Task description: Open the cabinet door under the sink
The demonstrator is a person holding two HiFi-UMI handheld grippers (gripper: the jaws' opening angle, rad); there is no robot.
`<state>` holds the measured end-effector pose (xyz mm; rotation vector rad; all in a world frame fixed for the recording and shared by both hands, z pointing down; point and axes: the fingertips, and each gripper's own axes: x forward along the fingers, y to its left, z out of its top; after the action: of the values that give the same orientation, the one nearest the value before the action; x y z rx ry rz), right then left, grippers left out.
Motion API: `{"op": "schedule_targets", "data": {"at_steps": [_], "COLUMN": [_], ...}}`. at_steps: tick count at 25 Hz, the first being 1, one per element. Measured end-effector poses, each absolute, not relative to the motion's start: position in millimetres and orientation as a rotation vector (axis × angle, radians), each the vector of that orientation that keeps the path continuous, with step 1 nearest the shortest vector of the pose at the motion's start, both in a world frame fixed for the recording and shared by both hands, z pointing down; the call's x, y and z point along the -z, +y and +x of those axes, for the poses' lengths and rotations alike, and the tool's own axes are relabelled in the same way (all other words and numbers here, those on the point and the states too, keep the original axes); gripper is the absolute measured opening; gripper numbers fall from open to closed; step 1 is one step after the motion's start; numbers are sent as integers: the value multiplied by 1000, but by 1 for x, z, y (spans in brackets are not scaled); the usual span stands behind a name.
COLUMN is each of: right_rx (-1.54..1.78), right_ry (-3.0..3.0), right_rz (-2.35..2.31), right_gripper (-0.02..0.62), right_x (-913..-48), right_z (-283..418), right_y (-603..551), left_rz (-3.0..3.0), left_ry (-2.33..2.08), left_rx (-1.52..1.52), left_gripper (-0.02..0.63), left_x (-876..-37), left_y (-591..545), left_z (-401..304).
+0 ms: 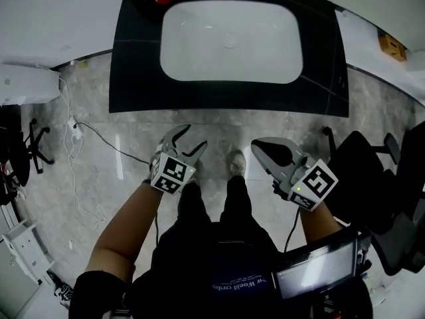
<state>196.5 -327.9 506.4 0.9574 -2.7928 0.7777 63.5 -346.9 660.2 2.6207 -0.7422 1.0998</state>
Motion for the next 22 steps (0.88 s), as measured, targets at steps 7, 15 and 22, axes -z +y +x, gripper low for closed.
{"op": "schedule_targets", "data": {"at_steps": [7, 15, 22], "right_rx": [-882, -956, -1043], "right_ry": [-2780, -2794, -2771], "right_rz": [989, 944, 893], "right_gripper": [2, 2, 2], "right_x": [-566, -613, -646], "right_z": [179, 165, 156], "right_y": [-322, -306, -284], "left_rz": [2803, 2957, 2903], "left_ry": [-758, -925, -1039], "left_rx": [-1381, -1750, -2228], "left_gripper": [361, 477, 561], "left_x": [-713, -738, -773], "left_y": [-360, -385, -398], "left_z": [65, 60, 51]}}
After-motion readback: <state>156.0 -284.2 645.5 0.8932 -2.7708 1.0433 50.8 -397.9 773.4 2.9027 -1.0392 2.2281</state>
